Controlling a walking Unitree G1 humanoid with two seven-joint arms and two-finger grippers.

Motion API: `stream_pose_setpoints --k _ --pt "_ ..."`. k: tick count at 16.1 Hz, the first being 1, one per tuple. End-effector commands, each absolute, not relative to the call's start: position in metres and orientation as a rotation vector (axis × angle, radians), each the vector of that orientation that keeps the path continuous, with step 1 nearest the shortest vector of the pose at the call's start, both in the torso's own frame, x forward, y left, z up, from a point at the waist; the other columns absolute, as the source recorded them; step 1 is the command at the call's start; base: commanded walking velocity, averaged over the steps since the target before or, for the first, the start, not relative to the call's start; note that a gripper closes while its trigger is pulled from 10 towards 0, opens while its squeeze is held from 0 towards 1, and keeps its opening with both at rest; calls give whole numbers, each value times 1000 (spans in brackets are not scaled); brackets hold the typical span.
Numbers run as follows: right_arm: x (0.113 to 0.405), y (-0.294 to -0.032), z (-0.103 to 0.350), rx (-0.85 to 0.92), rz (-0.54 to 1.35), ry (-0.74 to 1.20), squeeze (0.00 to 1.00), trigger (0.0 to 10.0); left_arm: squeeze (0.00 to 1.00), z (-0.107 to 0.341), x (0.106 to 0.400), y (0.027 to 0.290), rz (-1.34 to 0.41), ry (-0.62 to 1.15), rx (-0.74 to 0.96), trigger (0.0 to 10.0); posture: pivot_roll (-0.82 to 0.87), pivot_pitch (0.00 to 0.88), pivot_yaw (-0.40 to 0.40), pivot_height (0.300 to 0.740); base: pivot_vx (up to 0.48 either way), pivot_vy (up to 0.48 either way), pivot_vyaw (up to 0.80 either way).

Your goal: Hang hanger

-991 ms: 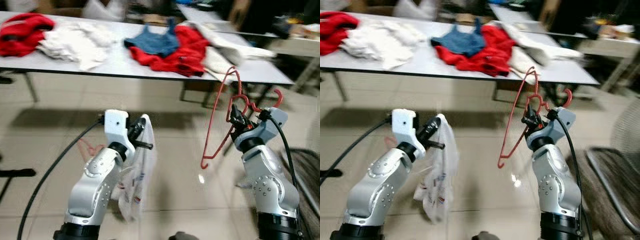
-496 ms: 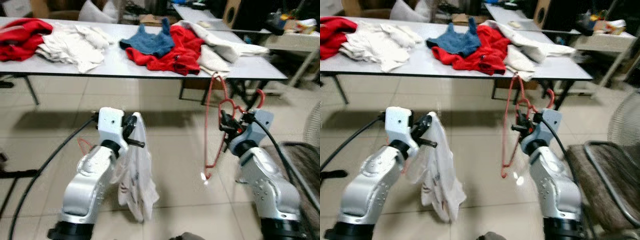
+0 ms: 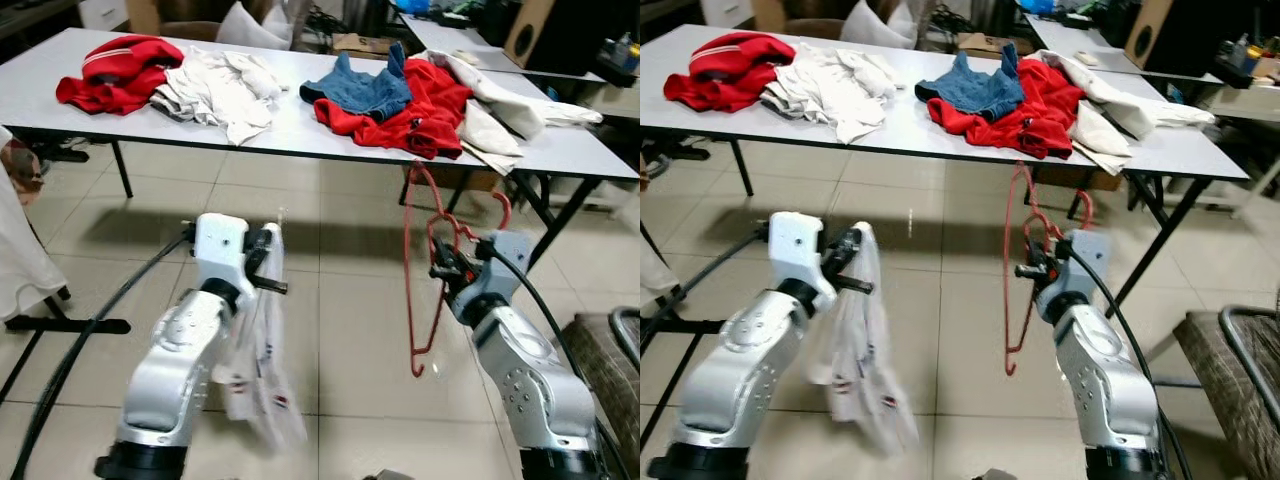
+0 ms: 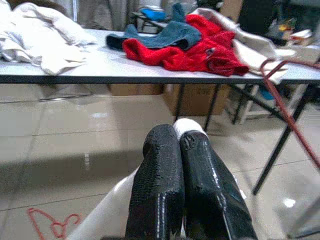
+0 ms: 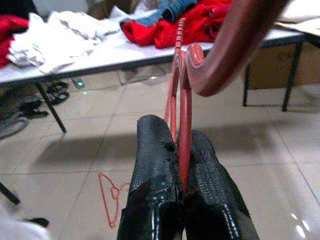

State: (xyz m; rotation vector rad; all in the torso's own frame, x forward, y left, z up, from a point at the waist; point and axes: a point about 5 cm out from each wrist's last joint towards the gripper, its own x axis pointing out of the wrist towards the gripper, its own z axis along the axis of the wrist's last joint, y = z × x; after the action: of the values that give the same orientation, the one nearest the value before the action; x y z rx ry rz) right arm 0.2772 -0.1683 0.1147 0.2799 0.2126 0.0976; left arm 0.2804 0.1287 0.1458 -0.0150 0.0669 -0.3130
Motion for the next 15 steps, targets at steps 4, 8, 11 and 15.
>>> stream_pose_setpoints --k 4,8,11,15 --pt "272 -169 123 294 140 185 0 10000 0 160 281 127 -313 -10 -18 10000 -60 0 -79 710 0 0 0" --pt "270 -171 126 243 129 163 0 10000 0 163 284 127 -320 -30 -19 10000 -75 0 -63 710 68 0 0" --pt "267 -172 126 221 126 167 0 10000 0 163 285 127 -318 -27 -17 10000 -78 0 -63 710 310 0 0" --pt "267 -173 128 217 126 159 0 10000 0 164 286 127 -327 -31 -17 10000 -79 0 -59 710 376 0 0"
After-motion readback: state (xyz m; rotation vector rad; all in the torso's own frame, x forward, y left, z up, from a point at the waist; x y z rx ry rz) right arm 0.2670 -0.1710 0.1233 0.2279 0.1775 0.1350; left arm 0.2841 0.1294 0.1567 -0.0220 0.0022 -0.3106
